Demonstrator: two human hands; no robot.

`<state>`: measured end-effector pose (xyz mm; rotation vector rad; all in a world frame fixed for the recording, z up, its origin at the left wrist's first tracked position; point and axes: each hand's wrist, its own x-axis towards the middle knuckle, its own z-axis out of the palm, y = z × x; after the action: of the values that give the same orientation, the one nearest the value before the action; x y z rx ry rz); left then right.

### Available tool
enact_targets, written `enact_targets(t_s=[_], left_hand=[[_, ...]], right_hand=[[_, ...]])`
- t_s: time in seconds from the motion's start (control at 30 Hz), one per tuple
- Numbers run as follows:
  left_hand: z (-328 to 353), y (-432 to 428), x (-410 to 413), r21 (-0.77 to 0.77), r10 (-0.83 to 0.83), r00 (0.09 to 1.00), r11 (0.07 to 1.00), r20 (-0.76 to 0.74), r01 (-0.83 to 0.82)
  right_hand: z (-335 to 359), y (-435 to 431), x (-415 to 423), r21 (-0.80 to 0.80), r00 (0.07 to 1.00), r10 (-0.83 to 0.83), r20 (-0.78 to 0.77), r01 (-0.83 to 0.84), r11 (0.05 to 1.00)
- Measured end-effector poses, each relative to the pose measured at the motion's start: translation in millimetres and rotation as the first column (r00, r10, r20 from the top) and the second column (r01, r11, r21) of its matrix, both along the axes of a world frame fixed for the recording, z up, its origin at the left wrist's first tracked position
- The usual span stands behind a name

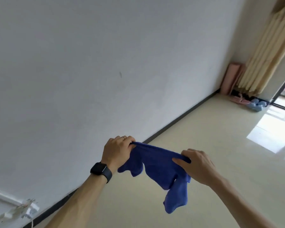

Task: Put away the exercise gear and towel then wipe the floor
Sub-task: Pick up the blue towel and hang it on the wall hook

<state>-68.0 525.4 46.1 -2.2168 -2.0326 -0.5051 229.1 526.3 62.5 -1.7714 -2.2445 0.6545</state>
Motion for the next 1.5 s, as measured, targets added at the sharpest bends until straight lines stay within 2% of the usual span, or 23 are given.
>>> enact_targets(t_s=[0.1, 0.23, 0.3, 0.57, 0.8, 1.0, 1.17, 1.5], left_hand=[[-2, 22, 71, -0.146, -0.076, 0.997, 0.986, 0.015, 0.077], [-9, 61, 151, -0.348, -0.163, 0.986, 0.923, 0.032, 0.164], [-10, 88, 184, -0.391, -0.209, 0.978, 0.900, -0.002, 0.192], [8, 243, 299, -0.360, -0.344, 0.937, 0.882, -0.050, 0.305], [20, 387, 403, -0.280, -0.431, 0.902, 0.870, -0.027, 0.407], [23, 486, 492, -0.285, -0.479, 0.876, 0.848, -0.051, 0.447], [20, 575, 574, -0.302, -0.491, 0.869, 0.839, -0.060, 0.453], [45, 740, 746, -0.288, -0.414, 0.909, 0.877, -0.049, 0.384]], right_hand=[[-1, 4, 57, 0.072, 0.993, -0.114, -0.028, 0.115, 0.991], [-2, 24, 129, 0.093, 0.967, -0.251, -0.051, 0.255, 0.962], [-4, 37, 165, 0.098, 0.945, -0.322, -0.057, 0.326, 0.940], [-4, 119, 297, 0.124, 0.852, -0.515, -0.091, 0.523, 0.843], [27, 215, 408, 0.168, 0.754, -0.650, -0.088, 0.655, 0.737], [45, 291, 499, 0.206, 0.689, -0.715, -0.120, 0.722, 0.661], [37, 378, 576, 0.221, 0.696, -0.707, -0.122, 0.714, 0.665], [48, 587, 734, 0.202, 0.793, -0.575, -0.200, 0.608, 0.768]])
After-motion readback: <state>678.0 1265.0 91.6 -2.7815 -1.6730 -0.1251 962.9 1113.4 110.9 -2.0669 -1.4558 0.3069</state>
